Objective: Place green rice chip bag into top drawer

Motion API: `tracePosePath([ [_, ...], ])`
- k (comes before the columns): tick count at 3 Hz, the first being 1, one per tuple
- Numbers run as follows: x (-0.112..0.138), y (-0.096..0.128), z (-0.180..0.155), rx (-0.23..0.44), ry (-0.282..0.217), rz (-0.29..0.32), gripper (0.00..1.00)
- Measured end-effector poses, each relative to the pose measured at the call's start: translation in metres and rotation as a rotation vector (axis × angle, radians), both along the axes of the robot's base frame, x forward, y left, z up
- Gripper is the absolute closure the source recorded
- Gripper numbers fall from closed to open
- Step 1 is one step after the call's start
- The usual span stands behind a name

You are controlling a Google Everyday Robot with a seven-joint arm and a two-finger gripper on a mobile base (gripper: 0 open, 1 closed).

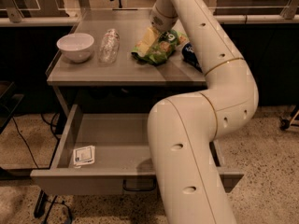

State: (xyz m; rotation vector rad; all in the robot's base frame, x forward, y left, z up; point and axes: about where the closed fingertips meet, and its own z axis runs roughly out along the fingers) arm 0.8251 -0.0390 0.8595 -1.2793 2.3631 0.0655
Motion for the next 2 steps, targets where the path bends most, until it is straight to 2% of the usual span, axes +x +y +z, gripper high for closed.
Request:
tracePosePath([
  [1, 0.0019, 0.0073, -0.0141, 0.013, 0.02, 0.004, 0.0],
  [2, 0.002, 0.0074, -0.0144, 0.013, 0.021, 0.004, 0.18],
])
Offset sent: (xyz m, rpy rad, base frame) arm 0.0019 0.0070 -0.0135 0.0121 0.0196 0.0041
